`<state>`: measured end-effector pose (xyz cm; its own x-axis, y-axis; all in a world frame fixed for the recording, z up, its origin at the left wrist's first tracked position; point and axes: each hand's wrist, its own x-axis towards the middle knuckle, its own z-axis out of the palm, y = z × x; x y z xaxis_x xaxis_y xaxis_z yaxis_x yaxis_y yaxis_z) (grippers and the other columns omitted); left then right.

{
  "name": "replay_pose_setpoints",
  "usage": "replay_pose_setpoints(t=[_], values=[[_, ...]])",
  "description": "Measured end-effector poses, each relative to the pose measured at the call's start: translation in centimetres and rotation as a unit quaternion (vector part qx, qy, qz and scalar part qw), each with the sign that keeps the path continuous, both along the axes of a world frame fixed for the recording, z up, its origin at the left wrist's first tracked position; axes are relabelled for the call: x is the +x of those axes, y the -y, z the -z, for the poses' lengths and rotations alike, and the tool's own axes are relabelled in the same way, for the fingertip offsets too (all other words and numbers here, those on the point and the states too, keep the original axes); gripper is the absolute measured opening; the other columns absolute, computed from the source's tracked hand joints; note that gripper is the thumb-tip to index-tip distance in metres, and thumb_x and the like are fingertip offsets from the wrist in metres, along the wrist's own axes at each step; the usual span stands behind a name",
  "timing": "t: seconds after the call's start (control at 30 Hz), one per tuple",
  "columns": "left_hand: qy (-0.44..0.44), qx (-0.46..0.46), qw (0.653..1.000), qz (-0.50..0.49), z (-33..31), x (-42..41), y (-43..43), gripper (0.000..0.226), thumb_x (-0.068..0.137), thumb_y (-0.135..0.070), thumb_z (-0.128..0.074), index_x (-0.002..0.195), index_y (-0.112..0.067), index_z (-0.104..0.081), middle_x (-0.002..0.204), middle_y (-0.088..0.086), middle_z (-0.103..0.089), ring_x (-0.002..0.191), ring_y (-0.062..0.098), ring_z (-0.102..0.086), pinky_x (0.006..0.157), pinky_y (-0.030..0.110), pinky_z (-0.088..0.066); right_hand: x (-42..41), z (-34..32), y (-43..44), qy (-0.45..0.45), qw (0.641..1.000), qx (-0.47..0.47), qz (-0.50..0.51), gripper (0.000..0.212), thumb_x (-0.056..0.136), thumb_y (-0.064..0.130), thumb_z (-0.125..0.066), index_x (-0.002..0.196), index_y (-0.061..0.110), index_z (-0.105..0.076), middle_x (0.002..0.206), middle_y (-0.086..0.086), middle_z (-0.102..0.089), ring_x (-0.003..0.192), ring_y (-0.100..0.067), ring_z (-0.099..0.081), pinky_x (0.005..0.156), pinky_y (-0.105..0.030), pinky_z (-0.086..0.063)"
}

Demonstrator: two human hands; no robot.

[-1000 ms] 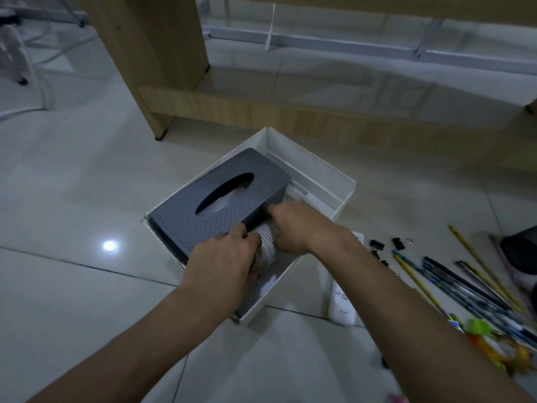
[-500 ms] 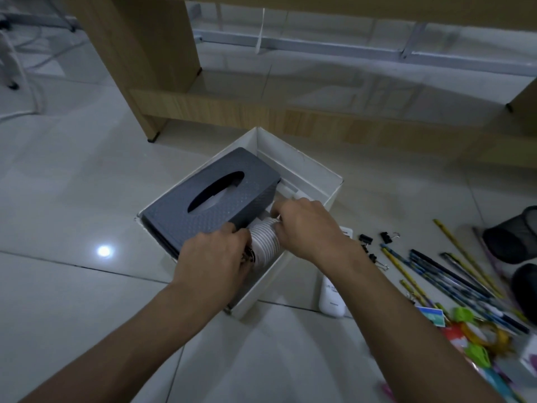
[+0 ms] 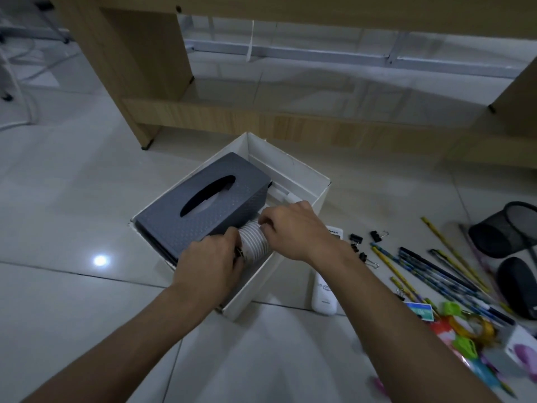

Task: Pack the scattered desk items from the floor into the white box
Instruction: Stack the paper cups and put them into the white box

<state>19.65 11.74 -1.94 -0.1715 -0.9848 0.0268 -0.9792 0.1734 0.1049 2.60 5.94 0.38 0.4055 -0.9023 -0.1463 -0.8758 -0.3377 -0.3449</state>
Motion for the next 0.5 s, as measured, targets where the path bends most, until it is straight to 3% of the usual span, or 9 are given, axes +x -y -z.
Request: replay_pose_setpoints(t=[0.13,0.3,0.5], values=[[-0.107,0.064,0.992,-0.004,-0.5,0.1,0.5,0.026,0.088,-0.027,-0.064,0.110,-0.018,-0.055,0.089,0.005,-0.070,0.080,0.024,-0.066,0.064,0.030,-0.048,-0.6,0.6,-0.3,0.118,0.992,-0.018,0.033,0.028,0.098,0.018,-0.049,0.115,0.018,-0.070,0.112,0.000,-0.073,0.104,-0.020,-0.059,0.099,-0.029,-0.039],[0.028,0.015,0.999,-0.008,-0.4,-1.3,1.2,0.027,0.092,-0.040,-0.054,0.104,-0.017,-0.045,0.088,0.007,-0.069,0.077,0.031,-0.068,0.059,0.034,-0.047,-1.8,0.3,-1.1,0.304,0.932,-0.119,0.160,0.025,0.093,0.003,-0.053,0.103,0.015,-0.072,0.107,0.003,-0.073,0.104,-0.013,-0.063,0.093,-0.029,-0.050],[-0.038,0.031,0.999,-0.004,-0.4,-1.4,1.6,0.020,0.097,-0.037,-0.049,0.096,-0.017,-0.049,0.079,0.005,-0.069,0.067,0.024,-0.064,0.057,0.034,-0.051,-3.2,0.7,-2.9,0.359,0.893,-0.179,0.204,0.026,0.087,-0.004,-0.054,0.095,0.013,-0.070,0.099,0.002,-0.069,0.100,-0.016,-0.063,0.092,-0.031,-0.050]])
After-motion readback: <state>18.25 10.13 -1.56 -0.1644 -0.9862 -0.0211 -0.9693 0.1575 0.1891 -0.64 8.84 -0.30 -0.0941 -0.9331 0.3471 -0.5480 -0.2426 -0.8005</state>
